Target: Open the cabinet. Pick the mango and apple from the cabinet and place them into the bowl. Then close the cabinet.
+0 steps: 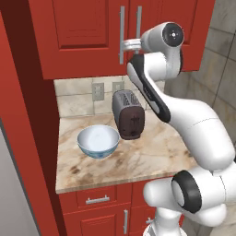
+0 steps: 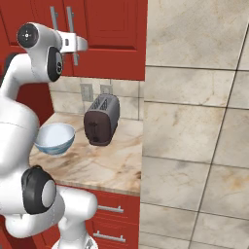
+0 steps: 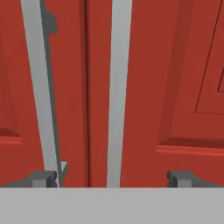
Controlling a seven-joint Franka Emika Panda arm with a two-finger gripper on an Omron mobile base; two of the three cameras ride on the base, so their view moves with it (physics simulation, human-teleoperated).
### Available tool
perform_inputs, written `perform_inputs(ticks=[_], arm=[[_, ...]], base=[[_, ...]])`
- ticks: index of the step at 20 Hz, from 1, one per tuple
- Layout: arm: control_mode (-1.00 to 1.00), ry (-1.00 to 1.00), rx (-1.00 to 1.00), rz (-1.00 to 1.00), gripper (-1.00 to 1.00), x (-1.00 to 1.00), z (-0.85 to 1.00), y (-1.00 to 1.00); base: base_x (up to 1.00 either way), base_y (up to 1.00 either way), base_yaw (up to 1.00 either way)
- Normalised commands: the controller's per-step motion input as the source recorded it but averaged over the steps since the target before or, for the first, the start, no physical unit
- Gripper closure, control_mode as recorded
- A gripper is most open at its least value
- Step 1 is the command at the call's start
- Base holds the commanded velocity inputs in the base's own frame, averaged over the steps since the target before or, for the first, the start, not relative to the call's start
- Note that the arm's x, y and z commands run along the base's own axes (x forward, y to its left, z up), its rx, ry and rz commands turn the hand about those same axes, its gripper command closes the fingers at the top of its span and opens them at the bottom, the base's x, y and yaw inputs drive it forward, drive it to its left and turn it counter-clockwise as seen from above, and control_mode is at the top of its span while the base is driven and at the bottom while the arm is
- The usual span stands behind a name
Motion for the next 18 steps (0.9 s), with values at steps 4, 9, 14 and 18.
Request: perform_inputs(ticks=[4, 9, 14, 18], arm=[[-1.0, 0.03, 0.0, 0.0, -1.0, 0.53, 0.0, 0.0], [-1.0, 0.0, 0.0, 0.0, -1.0, 0.49, 0.0, 0.0], [-1.0, 0.0, 0.0, 0.0, -1.0, 0.37, -0.01, 0.0], [-1.0, 0.0, 0.0, 0.0, -1.0, 0.31, -0.04, 0.0]], base=[[0.0, 0.0, 0.0], [0.0, 0.0, 0.0], [0.0, 0.0, 0.0], [0.0, 0.0, 0.0]])
